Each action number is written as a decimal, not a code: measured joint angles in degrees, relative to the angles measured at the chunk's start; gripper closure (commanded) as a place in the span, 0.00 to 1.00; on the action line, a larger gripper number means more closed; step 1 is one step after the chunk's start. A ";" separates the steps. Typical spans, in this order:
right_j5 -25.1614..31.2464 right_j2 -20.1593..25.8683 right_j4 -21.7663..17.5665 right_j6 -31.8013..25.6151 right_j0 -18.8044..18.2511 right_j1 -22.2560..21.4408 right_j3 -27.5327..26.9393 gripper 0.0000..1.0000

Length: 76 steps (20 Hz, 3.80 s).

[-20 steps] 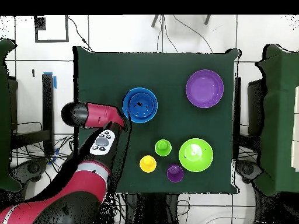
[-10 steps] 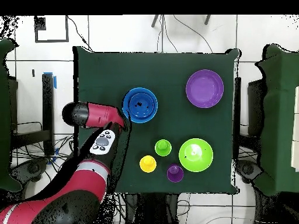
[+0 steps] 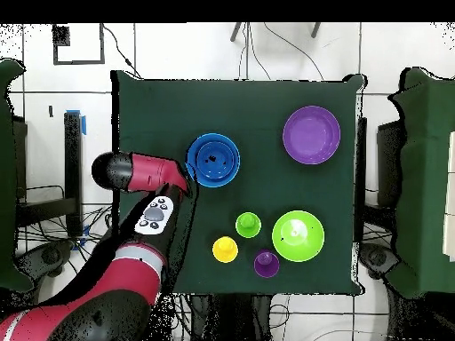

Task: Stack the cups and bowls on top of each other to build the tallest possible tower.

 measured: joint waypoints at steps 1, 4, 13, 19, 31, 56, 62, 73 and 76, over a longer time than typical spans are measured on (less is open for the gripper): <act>0.00 -0.23 0.00 0.00 0.03 0.02 -0.22 1.00; -0.01 -0.59 0.09 0.00 0.03 0.12 -0.41 1.00; -0.01 -0.93 0.11 0.00 0.35 0.24 -0.51 1.00; -0.02 -1.15 0.13 0.00 0.91 -0.53 0.36 1.00; -0.04 -0.99 0.53 0.00 0.93 -7.55 5.49 1.00; 16.42 -1.64 -1.56 0.00 -3.66 -18.60 4.38 1.00; 17.31 -1.76 -3.33 0.00 -6.37 -18.34 1.33 1.00; 17.32 -1.76 -6.34 0.00 -9.53 -17.25 -3.02 1.00; 17.32 -1.75 -6.92 0.00 -10.19 -16.65 -3.93 1.00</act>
